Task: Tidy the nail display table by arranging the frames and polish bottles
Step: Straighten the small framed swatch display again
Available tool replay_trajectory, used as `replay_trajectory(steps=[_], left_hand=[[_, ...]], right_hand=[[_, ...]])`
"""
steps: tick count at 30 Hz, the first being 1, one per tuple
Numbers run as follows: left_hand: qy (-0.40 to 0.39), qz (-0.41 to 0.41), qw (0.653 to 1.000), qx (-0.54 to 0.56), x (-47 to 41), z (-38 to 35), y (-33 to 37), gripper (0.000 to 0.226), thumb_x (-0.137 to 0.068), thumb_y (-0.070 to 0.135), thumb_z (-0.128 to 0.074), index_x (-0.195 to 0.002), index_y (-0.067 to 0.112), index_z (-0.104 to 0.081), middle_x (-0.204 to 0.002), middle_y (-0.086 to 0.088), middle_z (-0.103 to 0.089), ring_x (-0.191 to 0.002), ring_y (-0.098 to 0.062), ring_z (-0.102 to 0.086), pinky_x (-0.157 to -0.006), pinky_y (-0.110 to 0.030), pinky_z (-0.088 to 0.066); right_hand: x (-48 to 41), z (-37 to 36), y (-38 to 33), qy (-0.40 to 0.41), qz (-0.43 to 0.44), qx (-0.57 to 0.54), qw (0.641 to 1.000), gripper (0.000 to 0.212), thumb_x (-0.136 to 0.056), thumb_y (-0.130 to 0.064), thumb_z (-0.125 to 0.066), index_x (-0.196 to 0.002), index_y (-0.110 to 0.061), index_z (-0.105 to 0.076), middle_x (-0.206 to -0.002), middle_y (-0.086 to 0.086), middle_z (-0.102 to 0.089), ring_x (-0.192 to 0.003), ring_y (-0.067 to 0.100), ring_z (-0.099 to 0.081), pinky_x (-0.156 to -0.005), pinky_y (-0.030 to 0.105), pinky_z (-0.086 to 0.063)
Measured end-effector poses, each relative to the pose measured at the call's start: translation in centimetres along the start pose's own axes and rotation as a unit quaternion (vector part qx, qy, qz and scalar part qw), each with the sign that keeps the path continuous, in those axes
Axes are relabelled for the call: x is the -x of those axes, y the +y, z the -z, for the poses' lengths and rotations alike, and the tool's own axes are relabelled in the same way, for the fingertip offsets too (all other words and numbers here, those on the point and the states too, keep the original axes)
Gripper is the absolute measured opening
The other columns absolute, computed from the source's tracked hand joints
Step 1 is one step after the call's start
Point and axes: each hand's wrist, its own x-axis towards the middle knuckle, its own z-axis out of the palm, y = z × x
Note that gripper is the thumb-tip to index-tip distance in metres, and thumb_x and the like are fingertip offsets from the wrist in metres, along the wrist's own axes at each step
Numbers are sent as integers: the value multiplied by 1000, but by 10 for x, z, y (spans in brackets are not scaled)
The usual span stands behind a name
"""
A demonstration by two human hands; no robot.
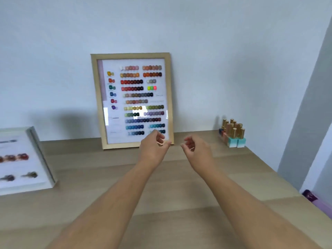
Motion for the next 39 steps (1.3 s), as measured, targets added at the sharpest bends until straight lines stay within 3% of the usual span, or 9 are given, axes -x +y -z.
replay_trajectory(steps=[9,13,18,24,28,30,34,37,39], left_hand=[[133,87,987,-32,78,182,-89,17,-77,29,-71,-83,23,-55,-78,5,-60,-70,-12,-57,-66,-28,-49],[171,135,974,-56,107,242,-133,22,-78,31,-70,-92,22,-56,-88,3,-61,-74,-9,-56,-67,-25,-46],[216,241,944,-62,118,312,-192,56,-80,31,-68,-127,14,-42,-123,-7,-51,-110,-21,-51,-92,-35,-44],[229,262,936,-48,98,372,-254,83,-78,24,-72,-144,14,-23,-150,-9,-30,-137,-26,-30,-111,-39,-27],[233,246,941,-14,77,387,-288,88,-77,18,-74,-145,24,-19,-150,-5,-32,-136,-21,-33,-103,-30,-30],[231,237,944,9,67,389,-297,85,-79,15,-72,-146,23,-20,-145,-6,-38,-129,-20,-41,-98,-28,-33],[271,223,936,-20,58,389,-305,55,-89,8,-56,-139,17,-35,-115,-5,-53,-104,-21,-55,-82,-25,-37],[289,202,935,-44,52,385,-306,46,-90,3,-52,-133,14,-43,-103,-4,-55,-93,-19,-56,-71,-16,-37],[301,190,934,-29,44,381,-305,45,-90,2,-51,-132,14,-44,-102,-3,-55,-89,-16,-55,-67,-11,-38]], right_hand=[[82,-118,-129,-163,66,-99,979,15,-84,-18,-65,-98,-16,-60,-84,-1,-62,-74,10,-57,-64,11,-42],[99,-156,-162,-215,73,-117,967,20,-82,-18,-67,-101,-15,-61,-89,1,-62,-80,14,-57,-73,23,-48],[108,-208,-176,-280,45,-142,948,36,-82,-20,-68,-117,-16,-58,-108,1,-61,-96,15,-57,-91,33,-48],[98,-267,-186,-308,9,-165,937,53,-83,-22,-68,-132,-20,-47,-125,-3,-54,-103,11,-54,-91,26,-42],[86,-298,-195,-305,5,-173,937,52,-82,-26,-69,-128,-25,-47,-115,-7,-57,-95,6,-57,-83,22,-43],[80,-305,-195,-304,5,-184,935,40,-81,-25,-70,-116,-28,-52,-107,-7,-60,-90,3,-59,-77,16,-45],[77,-310,-193,-296,24,-194,935,28,-82,-14,-68,-91,-36,-53,-87,-8,-63,-73,-8,-58,-62,3,-43],[74,-313,-191,-278,16,-200,939,26,-85,-13,-64,-99,-31,-52,-90,-10,-61,-79,-4,-59,-64,8,-44],[69,-317,-190,-260,14,-205,943,30,-87,-14,-61,-99,-38,-49,-93,-13,-60,-83,-5,-58,-66,13,-42]])
